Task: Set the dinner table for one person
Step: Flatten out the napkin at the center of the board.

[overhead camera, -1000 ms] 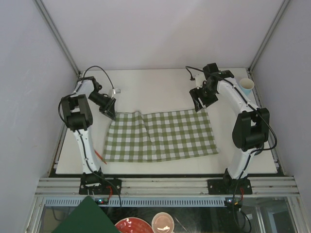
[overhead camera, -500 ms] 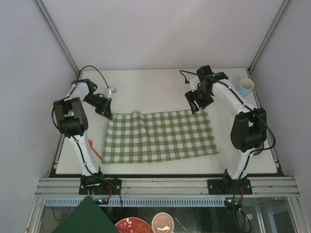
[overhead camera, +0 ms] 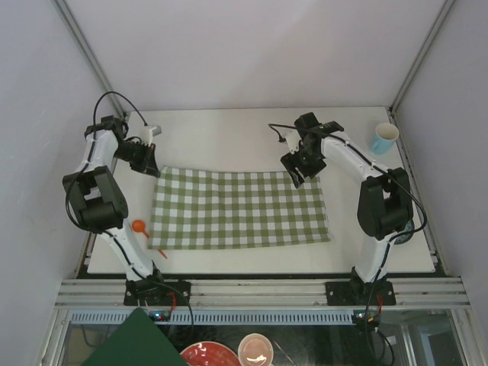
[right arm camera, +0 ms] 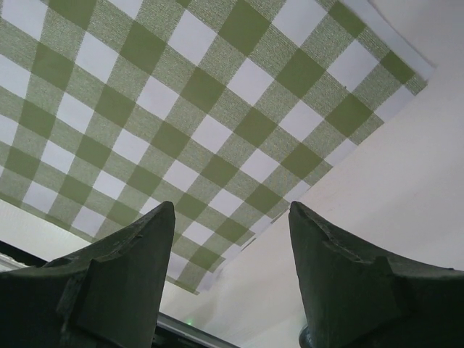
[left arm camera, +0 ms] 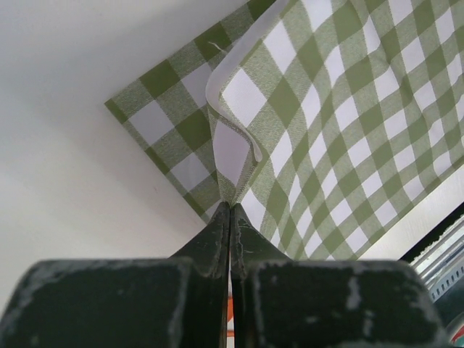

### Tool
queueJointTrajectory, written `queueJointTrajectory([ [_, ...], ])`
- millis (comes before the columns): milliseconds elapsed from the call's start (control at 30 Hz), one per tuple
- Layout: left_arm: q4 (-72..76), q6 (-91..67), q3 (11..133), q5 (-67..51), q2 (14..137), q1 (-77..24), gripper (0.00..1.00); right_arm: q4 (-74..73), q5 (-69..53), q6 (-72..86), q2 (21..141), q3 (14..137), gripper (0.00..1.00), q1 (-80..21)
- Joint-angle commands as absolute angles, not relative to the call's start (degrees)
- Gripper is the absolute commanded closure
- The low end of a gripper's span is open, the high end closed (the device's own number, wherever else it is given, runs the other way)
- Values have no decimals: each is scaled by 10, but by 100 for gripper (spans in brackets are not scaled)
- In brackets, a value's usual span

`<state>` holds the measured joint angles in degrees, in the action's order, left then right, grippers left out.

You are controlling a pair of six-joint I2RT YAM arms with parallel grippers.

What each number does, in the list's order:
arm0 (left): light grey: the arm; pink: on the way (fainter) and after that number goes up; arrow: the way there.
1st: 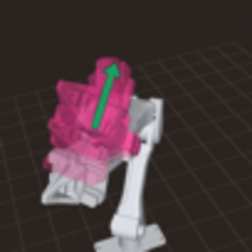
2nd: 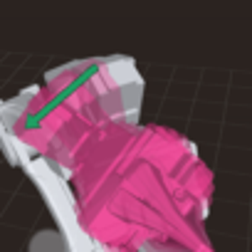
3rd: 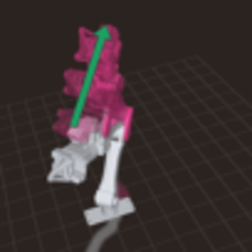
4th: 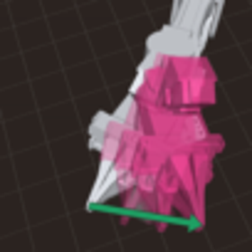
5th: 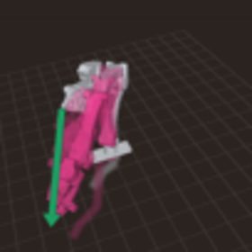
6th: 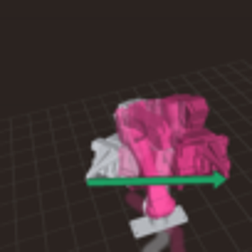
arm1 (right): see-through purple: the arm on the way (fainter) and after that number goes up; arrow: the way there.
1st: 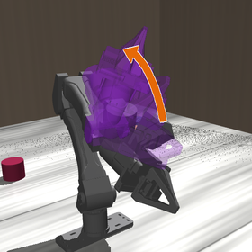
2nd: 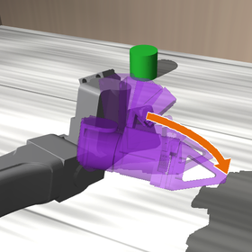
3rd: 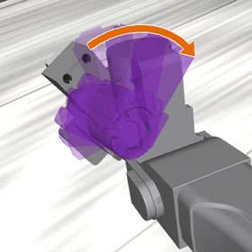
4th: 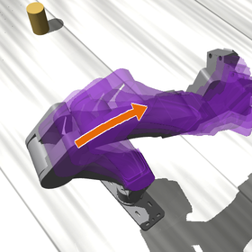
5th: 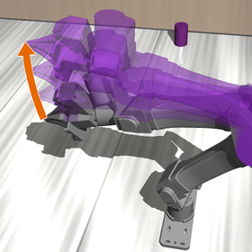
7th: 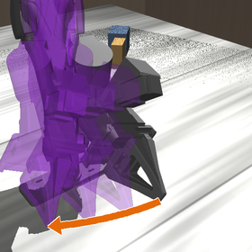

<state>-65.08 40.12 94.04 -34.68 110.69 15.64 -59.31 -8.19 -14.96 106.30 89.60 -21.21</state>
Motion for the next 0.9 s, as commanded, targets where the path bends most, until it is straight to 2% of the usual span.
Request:
queueJointTrajectory([
  [0, -644, 406, 924, -368, 1104, 157, 100, -571, -60, -135, 1068, 893, 35, -227],
  [67, -644, 403, 922, -375, 1113, 157, 99, -569, -52, -132, 1074, 892, 35, -234],
  [233, -641, 396, 912, -372, 1122, 157, 89, -565, -39, -131, 1085, 890, 34, -250],
  [367, -641, 391, 912, -356, 1113, 156, 70, -563, -35, -130, 1090, 890, 30, -258],
  [433, -638, 388, 911, -349, 1098, 157, 47, -560, -30, -130, 1091, 890, 28, -261],
  [667, -643, 378, 915, -335, 1093, 159, 39, -549, -28, -132, 1101, 890, 27, -268],
  [700, -642, 380, 908, -339, 1097, 159, 31, -546, -25, -132, 1102, 890, 27, -270],
  [733, -640, 381, 901, -345, 1100, 159, 14, -542, -21, -133, 1105, 889, 27, -271],
  [767, -638, 382, 893, -353, 1102, 160, 2, -538, -17, -134, 1109, 889, 27, -271],
  [867, -628, 381, 872, -375, 1099, 160, 0, -524, -4, -132, 1128, 897, 29, -267],
])
